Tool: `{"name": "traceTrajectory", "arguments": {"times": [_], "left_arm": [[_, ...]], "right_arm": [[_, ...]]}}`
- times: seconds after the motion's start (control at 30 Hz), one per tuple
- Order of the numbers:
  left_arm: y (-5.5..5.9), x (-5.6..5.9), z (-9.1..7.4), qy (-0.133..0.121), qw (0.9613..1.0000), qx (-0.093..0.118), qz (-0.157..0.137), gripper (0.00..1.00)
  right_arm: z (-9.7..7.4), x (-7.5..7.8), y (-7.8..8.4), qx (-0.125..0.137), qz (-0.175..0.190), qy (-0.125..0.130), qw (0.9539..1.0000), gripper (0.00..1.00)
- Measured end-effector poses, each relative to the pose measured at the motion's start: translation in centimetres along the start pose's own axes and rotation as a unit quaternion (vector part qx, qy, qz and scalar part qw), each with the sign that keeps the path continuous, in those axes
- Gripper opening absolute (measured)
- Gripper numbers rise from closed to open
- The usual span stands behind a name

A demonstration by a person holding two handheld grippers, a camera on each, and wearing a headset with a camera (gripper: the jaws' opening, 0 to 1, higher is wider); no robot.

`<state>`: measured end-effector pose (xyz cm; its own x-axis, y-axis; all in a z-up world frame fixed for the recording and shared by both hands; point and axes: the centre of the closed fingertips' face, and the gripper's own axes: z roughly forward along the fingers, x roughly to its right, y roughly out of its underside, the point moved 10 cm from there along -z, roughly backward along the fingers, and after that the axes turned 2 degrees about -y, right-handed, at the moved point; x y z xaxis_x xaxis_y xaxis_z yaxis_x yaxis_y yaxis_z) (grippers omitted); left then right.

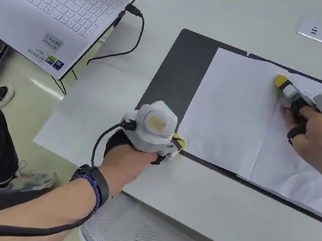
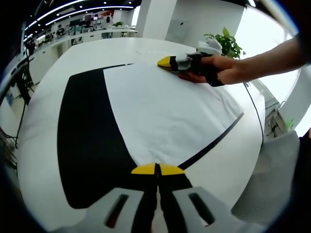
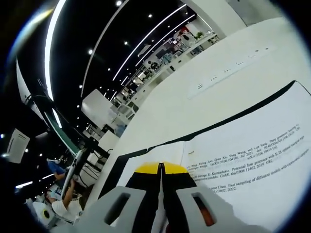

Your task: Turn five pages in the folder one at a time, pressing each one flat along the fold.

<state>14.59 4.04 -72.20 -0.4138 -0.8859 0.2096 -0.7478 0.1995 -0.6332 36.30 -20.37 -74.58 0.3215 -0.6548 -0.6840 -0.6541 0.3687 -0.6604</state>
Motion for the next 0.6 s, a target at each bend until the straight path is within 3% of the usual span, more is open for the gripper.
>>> {"name": "traceTrajectory", "arguments": {"times": [0.6], "left_arm": [[-0.1,0.1,-0.1,0.004,1.0,0.001,0.005,0.0]], "right_arm": [[-3.4,-0.8,2.7,-0.027,-0.017,-0.038,0.9988,0.0]]}}
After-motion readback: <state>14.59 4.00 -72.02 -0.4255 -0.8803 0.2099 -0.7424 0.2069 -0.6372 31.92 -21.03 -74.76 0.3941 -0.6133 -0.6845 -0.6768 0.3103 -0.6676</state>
